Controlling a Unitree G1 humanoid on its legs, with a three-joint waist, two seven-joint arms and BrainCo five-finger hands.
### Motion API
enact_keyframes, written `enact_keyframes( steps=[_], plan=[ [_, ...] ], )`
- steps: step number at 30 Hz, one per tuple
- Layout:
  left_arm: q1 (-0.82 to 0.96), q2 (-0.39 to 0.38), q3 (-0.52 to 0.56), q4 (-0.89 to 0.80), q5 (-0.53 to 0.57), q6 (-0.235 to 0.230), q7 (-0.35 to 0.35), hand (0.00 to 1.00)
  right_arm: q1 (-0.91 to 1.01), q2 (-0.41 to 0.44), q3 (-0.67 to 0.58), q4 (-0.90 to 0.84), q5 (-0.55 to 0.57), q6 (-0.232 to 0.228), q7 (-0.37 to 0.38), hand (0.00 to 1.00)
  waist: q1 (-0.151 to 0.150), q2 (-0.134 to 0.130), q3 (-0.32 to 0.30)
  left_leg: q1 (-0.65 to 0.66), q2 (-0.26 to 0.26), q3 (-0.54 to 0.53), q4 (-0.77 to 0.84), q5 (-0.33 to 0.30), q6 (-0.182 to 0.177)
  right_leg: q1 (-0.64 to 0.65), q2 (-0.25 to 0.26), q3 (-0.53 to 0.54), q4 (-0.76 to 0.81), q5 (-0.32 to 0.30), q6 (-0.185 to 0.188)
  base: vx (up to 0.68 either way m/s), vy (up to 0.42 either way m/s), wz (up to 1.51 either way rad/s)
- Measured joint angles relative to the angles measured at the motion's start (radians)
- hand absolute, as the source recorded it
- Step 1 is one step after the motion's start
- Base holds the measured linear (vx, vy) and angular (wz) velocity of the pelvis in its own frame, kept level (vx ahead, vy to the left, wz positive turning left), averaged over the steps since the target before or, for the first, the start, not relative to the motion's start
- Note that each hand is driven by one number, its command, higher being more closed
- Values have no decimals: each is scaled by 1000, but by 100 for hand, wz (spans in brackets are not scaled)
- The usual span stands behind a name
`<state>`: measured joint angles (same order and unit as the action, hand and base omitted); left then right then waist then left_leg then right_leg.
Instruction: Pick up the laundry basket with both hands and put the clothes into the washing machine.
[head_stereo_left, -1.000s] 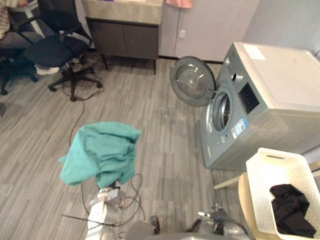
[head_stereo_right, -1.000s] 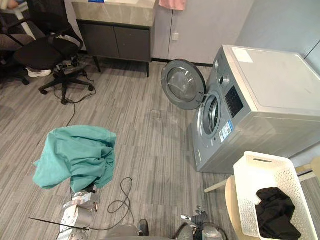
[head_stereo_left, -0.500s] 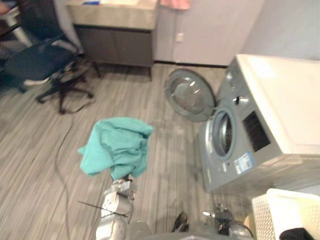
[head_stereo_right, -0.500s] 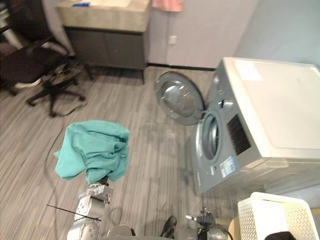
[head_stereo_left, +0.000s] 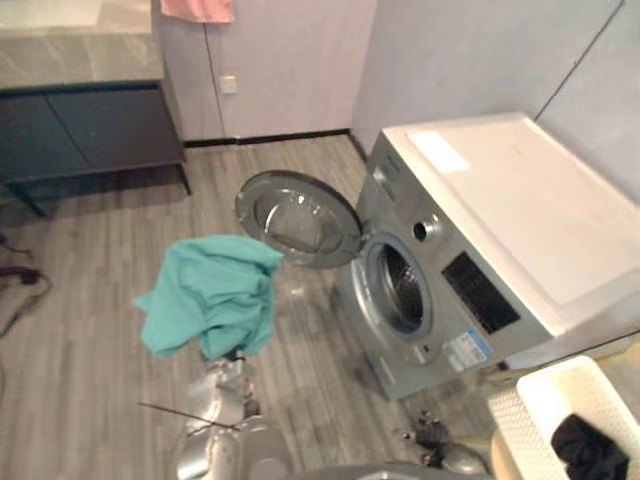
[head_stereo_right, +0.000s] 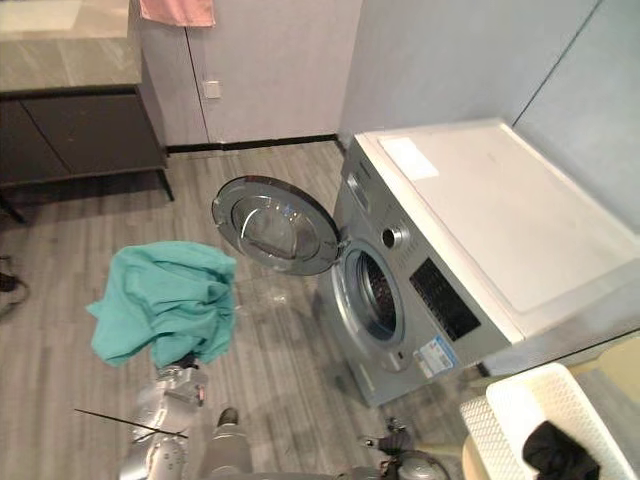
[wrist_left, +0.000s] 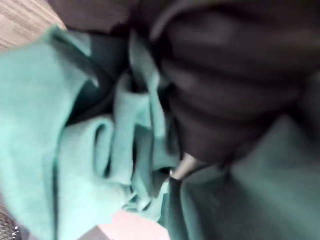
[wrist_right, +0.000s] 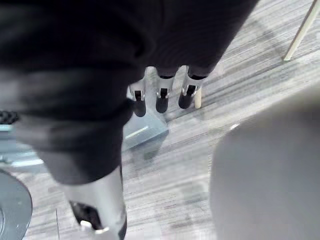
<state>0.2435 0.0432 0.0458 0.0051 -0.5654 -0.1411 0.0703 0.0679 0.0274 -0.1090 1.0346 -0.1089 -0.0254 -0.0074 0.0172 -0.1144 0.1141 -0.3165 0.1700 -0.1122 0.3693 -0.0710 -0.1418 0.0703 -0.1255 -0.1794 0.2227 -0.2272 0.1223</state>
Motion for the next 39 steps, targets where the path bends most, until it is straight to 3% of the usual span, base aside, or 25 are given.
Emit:
enact_keyframes(
  steps=[3, 5, 7, 8, 9, 11, 12, 15, 17, 18, 19, 20, 22, 23, 24, 26, 29, 30, 32, 33, 35, 36, 37, 38, 39],
  plan=[
    [15, 0, -60, -1, 8, 1, -5, 100, 1, 0, -53, 9, 3, -2, 13, 0, 0, 13, 0, -29, -45, 36, 169, -131, 33, 8, -54, 23, 52, -13, 21, 173, 251, -17],
    [15, 4, -92, -1, 22, 3, -8, 100, 1, -2, -83, 9, 3, 0, 14, 0, 1, 15, -2, -10, -50, 91, 182, -161, 59, -62, -94, 43, 186, -9, 14, 127, 212, -60],
    [19, 16, -91, -1, 32, 7, -8, 100, -1, -6, -111, 7, 22, 1, 15, 0, 1, 14, -2, 46, -50, 167, 155, -177, 76, -178, -151, 29, 381, 41, -63, 139, 208, -102],
    [27, 20, -88, -1, 35, 7, -7, 100, -2, -5, -121, 0, 25, 4, 14, 0, -1, 15, -3, 103, -49, 217, 117, -182, 86, -215, -200, -30, 457, 96, -123, 183, 174, -117],
    [38, 28, -80, -1, 39, 6, -7, 100, -1, -8, -123, -3, 24, 3, 10, 0, -4, 19, -5, 167, -46, 265, 72, -182, 88, -219, -250, -116, 488, 151, -154, 198, 155, -114],
    [50, 32, -70, -1, 40, 6, -5, 100, 2, -22, -127, -2, 20, 2, 11, 0, -4, 30, -13, 226, -35, 315, 26, -177, 104, -222, -291, -218, 514, 164, -180, 230, 103, -100],
    [51, 34, -44, -1, 49, 6, -3, 100, -2, -24, -127, -2, 17, 1, 11, 0, -4, 33, -15, 265, -26, 362, -19, -175, 105, -252, -294, -307, 557, 89, -164, 237, 54, -95],
    [47, 32, -17, 1, 59, 7, -3, 100, -16, -25, -129, -2, 2, 3, 13, 0, -8, 48, -16, 312, 2, 444, -73, -172, 100, -309, -233, -490, 496, 6, -153, 181, -32, -84],
    [26, 22, 1, 22, 60, 8, -3, 100, -22, -25, -125, -2, -5, 11, 14, 0, -8, 52, -13, 347, 13, 490, -71, -186, 77, -318, -198, -623, 364, 20, -166, 242, -75, -55],
    [11, 19, 9, 46, 59, 9, -2, 100, -20, -24, -118, -1, -10, 13, 13, 0, -6, 47, -15, 363, 9, 500, -56, -205, 60, -306, -177, -655, 266, 77, -184, 306, -109, -31],
    [-10, 6, 11, 96, 59, 14, 0, 100, -22, -33, -124, -8, -11, 14, 28, 0, -8, 65, -17, 383, 23, 497, -8, -255, 36, -275, -147, -657, 226, 121, -262, 347, -77, -46],
    [-3, -23, 4, 110, 60, 23, 0, 100, -21, -47, -120, -12, -17, 13, 34, 0, -4, 103, -22, 401, 57, 503, 30, -261, 31, -253, -117, -640, 233, 87, -247, 299, -63, -42],
    [4, -60, -9, 110, 59, 23, -1, 100, -10, -60, -125, -33, -19, 14, 35, 0, -3, 139, -18, 370, 129, 478, 234, -256, 35, -211, -66, -619, 231, 43, -234, 290, -94, -40],
    [8, -72, -9, 112, 58, 23, -1, 100, -10, -68, -125, -32, -19, 16, 34, 0, 0, 152, -18, 342, 160, 457, 321, -241, 42, -196, -42, -611, 222, 38, -237, 280, -151, -62],
    [16, -81, -8, 125, 58, 22, -1, 100, -8, -69, -124, -32, -18, 17, 32, 0, 1, 163, -16, 282, 210, 408, 488, -182, 57, -167, 1, -583, 206, 22, -238, 215, -120, -91],
    [19, -76, -8, 168, 58, 23, -1, 100, -6, -69, -126, -29, -17, 25, 27, 0, 4, 163, -15, 210, 239, 370, 632, -198, 54, -143, 42, -529, 174, 13, -231, 159, -37, -98],
    [21, -71, -15, 201, 60, 29, -3, 100, -7, -67, -127, -24, 2, 33, 23, 0, 2, 147, -17, 132, 174, 331, 464, -239, 64, -142, 71, -439, 83, 41, -208, 126, 9, -86],
    [21, -72, -15, 205, 67, 29, -4, 100, -13, -67, -128, -18, 2, 32, 24, 0, 8, 150, -19, 131, 119, 246, 321, -238, 63, -137, 78, -407, 53, 71, -190, 177, 51, -105],
    [17, -73, -14, 242, 71, 25, -7, 100, -22, -77, -127, 5, 2, 32, 25, 0, 23, 163, -26, 177, 44, 99, 66, -217, 44, -153, 90, -337, 47, 101, -194, 185, 150, -122],
    [14, -68, -13, 290, 72, 24, -13, 100, -24, -75, -126, 8, 2, 31, 24, 0, 24, 161, -29, 203, 29, 102, 25, -177, 21, -157, 87, -290, 41, 113, -178, 184, 195, -109],
    [16, -67, -13, 332, 82, 26, -23, 100, -22, -72, -129, 0, 2, 28, 24, 0, 8, 155, -37, 227, 16, 148, -2, -175, 29, -163, 80, -251, 6, 138, -155, 176, 225, -76],
    [17, -67, -12, 350, 100, 27, -33, 100, -28, -75, -128, 0, 2, 28, 24, 0, 6, 168, -33, 224, 12, 204, -4, -181, 49, -186, 68, -231, -9, 156, -142, 115, 214, -77],
    [23, -71, -11, 350, 106, 27, -36, 100, -39, -77, -127, 2, 2, 31, 24, 0, 7, 172, -32, 224, 14, 242, -18, -179, 57, -198, 50, -256, -4, 141, -137, 71, 219, -85],
    [28, -72, -8, 351, 107, 29, -44, 100, -40, -79, -126, 5, 3, 33, 24, 0, 11, 157, -38, 236, 5, 286, -30, -178, 63, -198, 1, -359, 23, 127, -152, 89, 155, -87],
    [40, -68, -7, 351, 107, 36, -45, 100, -40, -82, -123, 18, 14, 33, 24, 0, 26, 169, -33, 245, 0, 324, -30, -179, 65, -188, -56, -485, 47, 129, -150, 137, 196, -96]
  ],
)
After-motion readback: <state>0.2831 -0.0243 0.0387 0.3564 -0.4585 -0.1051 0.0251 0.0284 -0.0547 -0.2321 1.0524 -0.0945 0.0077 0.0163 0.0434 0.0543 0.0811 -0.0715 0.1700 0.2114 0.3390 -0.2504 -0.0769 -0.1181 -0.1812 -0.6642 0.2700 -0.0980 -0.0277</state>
